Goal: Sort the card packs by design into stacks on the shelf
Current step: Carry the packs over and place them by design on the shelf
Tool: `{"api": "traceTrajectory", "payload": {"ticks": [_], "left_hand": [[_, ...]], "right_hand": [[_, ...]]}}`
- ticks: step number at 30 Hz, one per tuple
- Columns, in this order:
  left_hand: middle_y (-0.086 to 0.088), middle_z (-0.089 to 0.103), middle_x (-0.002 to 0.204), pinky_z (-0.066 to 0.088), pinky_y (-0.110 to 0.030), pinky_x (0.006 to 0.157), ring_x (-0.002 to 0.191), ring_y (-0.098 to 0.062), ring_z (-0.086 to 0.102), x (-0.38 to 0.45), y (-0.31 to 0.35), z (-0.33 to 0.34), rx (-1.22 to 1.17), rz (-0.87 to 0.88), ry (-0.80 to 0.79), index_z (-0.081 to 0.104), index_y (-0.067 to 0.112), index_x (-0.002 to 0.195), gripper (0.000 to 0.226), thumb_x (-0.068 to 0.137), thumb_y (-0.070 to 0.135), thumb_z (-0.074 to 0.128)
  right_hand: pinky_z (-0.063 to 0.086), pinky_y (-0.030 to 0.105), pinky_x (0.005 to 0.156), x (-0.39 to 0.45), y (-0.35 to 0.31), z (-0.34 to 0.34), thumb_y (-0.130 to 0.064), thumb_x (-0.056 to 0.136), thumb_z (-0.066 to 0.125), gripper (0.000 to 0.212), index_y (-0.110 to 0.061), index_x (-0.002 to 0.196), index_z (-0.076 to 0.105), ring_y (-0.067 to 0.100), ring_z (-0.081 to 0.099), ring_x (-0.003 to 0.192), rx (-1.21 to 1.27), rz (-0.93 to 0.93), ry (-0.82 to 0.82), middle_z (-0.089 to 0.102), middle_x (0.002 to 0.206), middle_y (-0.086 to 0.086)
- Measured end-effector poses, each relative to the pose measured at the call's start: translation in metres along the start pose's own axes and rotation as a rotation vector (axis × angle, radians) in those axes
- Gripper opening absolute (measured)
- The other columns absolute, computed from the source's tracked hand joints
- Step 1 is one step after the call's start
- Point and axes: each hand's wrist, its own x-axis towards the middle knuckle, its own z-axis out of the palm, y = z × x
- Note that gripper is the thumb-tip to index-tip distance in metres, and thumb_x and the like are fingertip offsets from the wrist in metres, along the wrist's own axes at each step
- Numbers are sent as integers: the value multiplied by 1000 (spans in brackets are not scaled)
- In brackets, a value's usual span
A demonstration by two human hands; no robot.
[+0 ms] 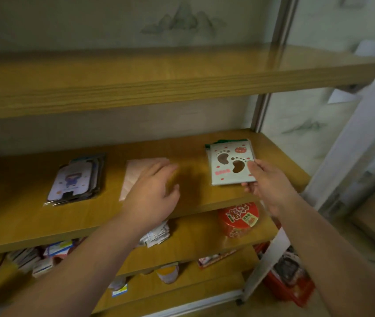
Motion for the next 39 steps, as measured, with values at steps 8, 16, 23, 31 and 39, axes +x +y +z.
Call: {"api": "traceTrajectory", "payload": {"ticks": [8, 16, 23, 31, 39], "left_hand": [[3, 57, 140, 32, -26, 108, 136, -17, 43, 6, 8, 15, -58, -77, -59, 61, 22, 134, 41, 94, 31, 63], [0, 62, 134, 30, -17, 96, 125, -16, 50, 1, 10, 6, -38, -146, 9, 66, 19, 128, 37, 91, 26, 67], [6, 56, 138, 33, -20, 96, 128, -15, 48, -17, -1, -20, 7, -187, 25, 62, 25, 131, 41, 91, 29, 64], [0, 49, 150, 30, -36, 114, 144, -21, 35, -55, -40, -62, 150, -256, 53, 54, 19, 141, 50, 92, 27, 63], [-8, 56, 143, 37, -42, 111, 140, -29, 43, -122, -98, -126, 285, -402, 134, 57, 11, 138, 51, 89, 21, 68]], "right_hand": [[43, 18, 48, 44, -1, -6, -39, 99, 58, 35, -21, 129, 61, 1, 60, 57, -516, -119, 102, 67, 79, -10], [53, 43, 91, 23, 7, 2, -50, 96, 51, 49, -22, 135, 57, 22, 57, 109, -1099, -283, 259, 60, 125, 4], [43, 41, 105, -26, -8, 52, -46, 95, 55, 45, -26, 136, 55, 21, 49, 128, -1104, -558, 98, 55, 138, -1], [46, 32, 97, -80, -19, 143, -37, 92, 60, 38, -22, 126, 60, 15, 50, 114, -918, -824, -164, 56, 121, -4], [39, 32, 94, -111, -16, 241, -35, 88, 66, 36, -19, 120, 63, 23, 51, 113, -846, -891, -327, 59, 119, 2]]}}
